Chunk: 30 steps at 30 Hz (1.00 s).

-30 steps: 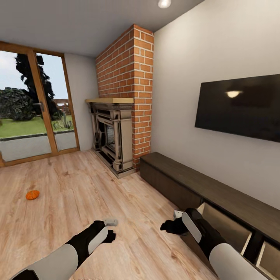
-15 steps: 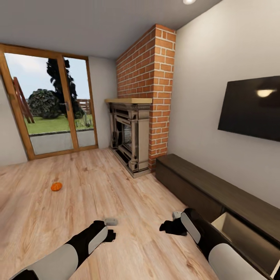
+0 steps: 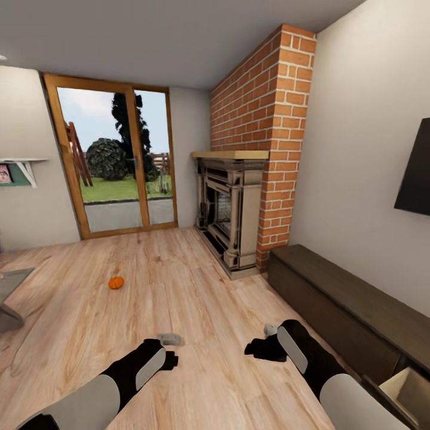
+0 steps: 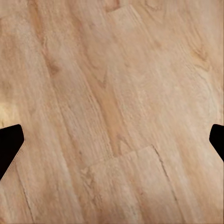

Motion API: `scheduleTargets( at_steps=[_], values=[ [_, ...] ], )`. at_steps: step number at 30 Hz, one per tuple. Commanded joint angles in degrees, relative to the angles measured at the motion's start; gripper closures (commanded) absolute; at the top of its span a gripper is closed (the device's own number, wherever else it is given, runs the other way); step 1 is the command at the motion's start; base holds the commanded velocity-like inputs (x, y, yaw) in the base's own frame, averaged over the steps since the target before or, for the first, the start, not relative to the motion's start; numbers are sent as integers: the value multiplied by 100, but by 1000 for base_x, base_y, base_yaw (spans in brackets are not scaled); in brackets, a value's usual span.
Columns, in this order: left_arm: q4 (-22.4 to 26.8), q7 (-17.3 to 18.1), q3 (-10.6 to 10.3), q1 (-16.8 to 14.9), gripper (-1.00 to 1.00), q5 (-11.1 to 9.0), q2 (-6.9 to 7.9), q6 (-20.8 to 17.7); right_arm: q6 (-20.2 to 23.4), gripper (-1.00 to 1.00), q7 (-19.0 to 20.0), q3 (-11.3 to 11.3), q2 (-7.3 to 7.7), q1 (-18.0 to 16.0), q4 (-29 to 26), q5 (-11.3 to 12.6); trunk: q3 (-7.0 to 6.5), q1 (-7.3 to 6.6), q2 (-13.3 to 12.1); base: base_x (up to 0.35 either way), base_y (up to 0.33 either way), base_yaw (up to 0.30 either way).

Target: Place each of the two pumpkins and all three candles from the living room inside a cabinet in the living room (use any cabinet), then make sure every cabinet is closed, and position the cauldron so it is next to a table in the living room.

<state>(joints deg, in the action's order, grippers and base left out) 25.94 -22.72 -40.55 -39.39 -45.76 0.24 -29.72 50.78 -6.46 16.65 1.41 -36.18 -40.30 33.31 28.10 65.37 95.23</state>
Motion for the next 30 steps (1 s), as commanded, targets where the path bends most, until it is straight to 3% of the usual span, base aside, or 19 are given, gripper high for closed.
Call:
scheduleTargets(
  at_steps=[1,16,21,30],
  values=[
    [8,-48,-37,-7,-100,-56,3,-9,13,-100,-57,30,9,-3,-12,62,7,3,4,321,4,291],
    [8,-43,-36,-7,-100,-56,2,1,11,-100,-59,101,-60,-3,-10,62,7,3,4,319,-77,291],
    [19,-46,-34,-7,-100,-56,1,3,11,-100,-57,131,-72,-3,-11,62,7,3,4,148,-8,291],
    [13,-48,-29,-7,-100,-56,2,-7,11,-100,-59,142,-121,-3,-9,60,-155,-195,-357,18,-1,271]
  ],
)
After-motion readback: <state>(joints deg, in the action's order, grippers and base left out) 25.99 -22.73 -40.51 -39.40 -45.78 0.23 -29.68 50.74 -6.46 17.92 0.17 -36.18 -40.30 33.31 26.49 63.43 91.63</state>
